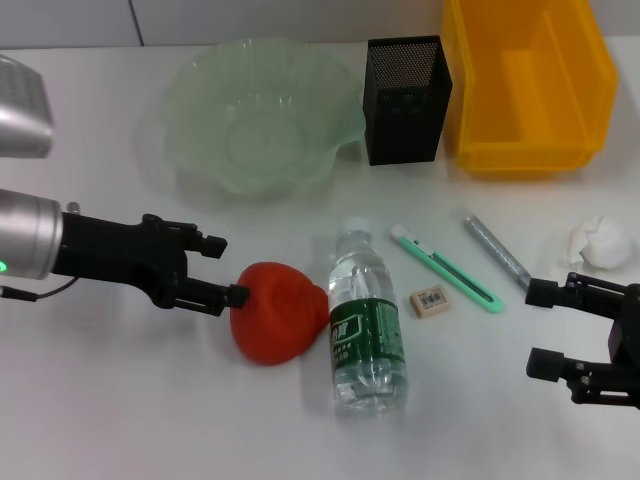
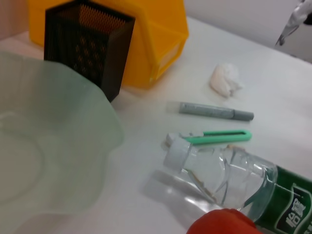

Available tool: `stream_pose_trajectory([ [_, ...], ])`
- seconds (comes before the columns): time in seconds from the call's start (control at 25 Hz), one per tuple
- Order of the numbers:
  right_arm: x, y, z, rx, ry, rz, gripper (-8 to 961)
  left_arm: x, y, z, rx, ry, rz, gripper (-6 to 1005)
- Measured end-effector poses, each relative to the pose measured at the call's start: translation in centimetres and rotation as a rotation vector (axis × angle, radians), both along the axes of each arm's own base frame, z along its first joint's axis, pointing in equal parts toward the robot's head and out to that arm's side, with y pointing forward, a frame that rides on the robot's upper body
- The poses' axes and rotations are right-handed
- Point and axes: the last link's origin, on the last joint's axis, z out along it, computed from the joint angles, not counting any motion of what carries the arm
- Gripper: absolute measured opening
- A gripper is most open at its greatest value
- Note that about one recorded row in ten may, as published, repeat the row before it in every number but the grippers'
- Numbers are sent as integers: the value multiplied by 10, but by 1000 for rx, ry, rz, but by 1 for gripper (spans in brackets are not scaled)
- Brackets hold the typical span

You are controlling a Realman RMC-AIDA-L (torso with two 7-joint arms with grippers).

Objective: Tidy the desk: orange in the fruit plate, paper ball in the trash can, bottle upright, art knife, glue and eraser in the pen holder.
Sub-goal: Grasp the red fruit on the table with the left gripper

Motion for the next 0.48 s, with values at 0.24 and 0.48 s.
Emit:
stream_pose_trajectory([
  [0.24, 5, -2, -2, 5, -6, -29, 824, 4, 1, -9, -22, 14, -17, 817],
  [0.48, 6, -1, -3, 4, -13, -37, 824, 12, 0, -24, -63, -4, -32, 816],
])
